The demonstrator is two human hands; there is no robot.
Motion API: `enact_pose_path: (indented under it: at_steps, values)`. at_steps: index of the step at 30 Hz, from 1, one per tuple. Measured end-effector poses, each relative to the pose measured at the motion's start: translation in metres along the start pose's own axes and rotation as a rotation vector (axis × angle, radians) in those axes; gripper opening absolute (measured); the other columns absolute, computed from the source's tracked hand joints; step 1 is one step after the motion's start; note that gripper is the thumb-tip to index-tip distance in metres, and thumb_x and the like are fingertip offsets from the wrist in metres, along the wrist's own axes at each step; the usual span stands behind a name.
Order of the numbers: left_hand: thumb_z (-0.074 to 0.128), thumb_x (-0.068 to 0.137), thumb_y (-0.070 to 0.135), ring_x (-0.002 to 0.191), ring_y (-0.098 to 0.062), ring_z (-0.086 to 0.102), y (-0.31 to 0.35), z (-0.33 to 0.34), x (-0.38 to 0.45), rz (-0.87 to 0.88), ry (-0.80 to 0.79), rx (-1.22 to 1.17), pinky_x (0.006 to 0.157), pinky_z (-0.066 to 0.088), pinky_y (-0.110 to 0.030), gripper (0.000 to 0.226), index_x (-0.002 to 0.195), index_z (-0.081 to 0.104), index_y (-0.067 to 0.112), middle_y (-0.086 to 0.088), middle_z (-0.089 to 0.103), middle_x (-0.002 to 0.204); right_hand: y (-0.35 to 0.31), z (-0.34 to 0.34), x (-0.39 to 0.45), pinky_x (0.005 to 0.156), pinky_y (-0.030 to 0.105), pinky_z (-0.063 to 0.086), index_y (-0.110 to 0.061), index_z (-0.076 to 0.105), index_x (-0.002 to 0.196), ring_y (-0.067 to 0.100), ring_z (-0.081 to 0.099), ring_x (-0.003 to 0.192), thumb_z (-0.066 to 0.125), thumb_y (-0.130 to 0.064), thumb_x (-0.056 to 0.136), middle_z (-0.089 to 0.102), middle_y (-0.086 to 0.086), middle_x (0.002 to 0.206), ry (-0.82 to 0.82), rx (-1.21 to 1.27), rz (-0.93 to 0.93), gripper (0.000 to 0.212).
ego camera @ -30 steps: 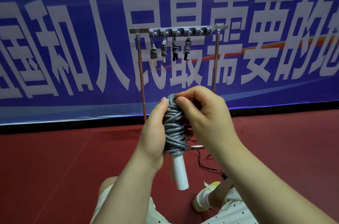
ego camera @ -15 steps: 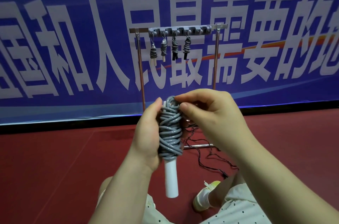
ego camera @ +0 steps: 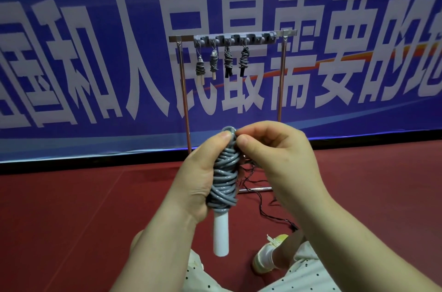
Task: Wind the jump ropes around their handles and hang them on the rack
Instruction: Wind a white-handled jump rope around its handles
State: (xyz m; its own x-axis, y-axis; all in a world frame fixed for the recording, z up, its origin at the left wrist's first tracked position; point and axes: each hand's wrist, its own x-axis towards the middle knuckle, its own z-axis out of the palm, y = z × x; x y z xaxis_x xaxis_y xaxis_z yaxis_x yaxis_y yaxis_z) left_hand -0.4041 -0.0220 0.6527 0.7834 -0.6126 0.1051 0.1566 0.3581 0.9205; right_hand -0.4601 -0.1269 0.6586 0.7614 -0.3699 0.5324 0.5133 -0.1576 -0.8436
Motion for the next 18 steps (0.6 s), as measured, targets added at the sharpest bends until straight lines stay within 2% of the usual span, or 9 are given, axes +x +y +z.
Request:
enact_pose_path:
  at_steps: [3,6,9,12,15,18]
  values:
    - [0.073,0.066,0.03,0.05,-0.013,0.054,-0.003,-0.002,0.002,0.053,0.02,0.03,0.05,0.045,-0.025,0.011,0.059,0.069,0.021,-0.003,0.06,0.059,0.001,0.004,0.001,0.06,0.02,0.052,-0.014,0.068,0.073,0.008,0.063,0.064,0.065,0.0,0.083,0.068,-0.002,0.065,-0.004,0.032,0.011,0.018]
    - [0.07,0.07,0.033,0.054,-0.013,0.056,-0.002,-0.005,0.003,0.076,0.026,0.085,0.055,0.045,-0.027,0.016,0.069,0.069,0.018,-0.003,0.062,0.062,0.006,0.005,0.003,0.061,0.019,0.05,-0.015,0.063,0.073,0.006,0.06,0.065,0.065,-0.001,0.084,0.065,-0.005,0.065,-0.015,0.095,0.042,0.018]
    - [0.065,0.069,0.034,0.056,-0.012,0.056,0.0,-0.007,0.0,0.087,-0.054,0.113,0.052,0.046,-0.024,0.022,0.08,0.07,0.016,-0.002,0.063,0.066,0.007,0.004,0.003,0.06,0.019,0.05,-0.017,0.062,0.073,0.006,0.059,0.063,0.071,-0.003,0.08,0.064,-0.006,0.064,-0.003,0.158,0.036,0.018]
    - [0.062,0.069,0.033,0.054,-0.01,0.058,0.003,-0.01,-0.004,0.066,-0.114,0.076,0.049,0.048,-0.021,0.015,0.067,0.073,0.022,0.0,0.063,0.063,0.005,-0.002,-0.001,0.063,0.018,0.05,-0.024,0.069,0.068,0.006,0.061,0.066,0.063,-0.017,0.078,0.067,-0.004,0.068,-0.048,0.071,-0.05,0.013]
    - [0.068,0.06,0.035,0.051,-0.013,0.058,0.003,-0.012,-0.004,0.039,-0.129,0.007,0.046,0.048,-0.022,0.018,0.066,0.072,0.018,-0.003,0.063,0.062,0.002,-0.011,-0.005,0.075,0.016,0.049,-0.024,0.072,0.085,0.005,0.066,0.085,0.055,-0.013,0.083,0.071,-0.004,0.088,-0.165,-0.047,-0.119,0.021]
    - [0.068,0.058,0.036,0.054,-0.012,0.058,-0.001,-0.011,-0.003,0.026,-0.122,0.016,0.048,0.048,-0.022,0.019,0.066,0.073,0.02,-0.003,0.062,0.064,0.004,-0.019,-0.003,0.075,0.019,0.052,-0.027,0.078,0.082,0.008,0.068,0.085,0.061,-0.011,0.077,0.073,-0.003,0.087,-0.198,0.052,-0.032,0.023]
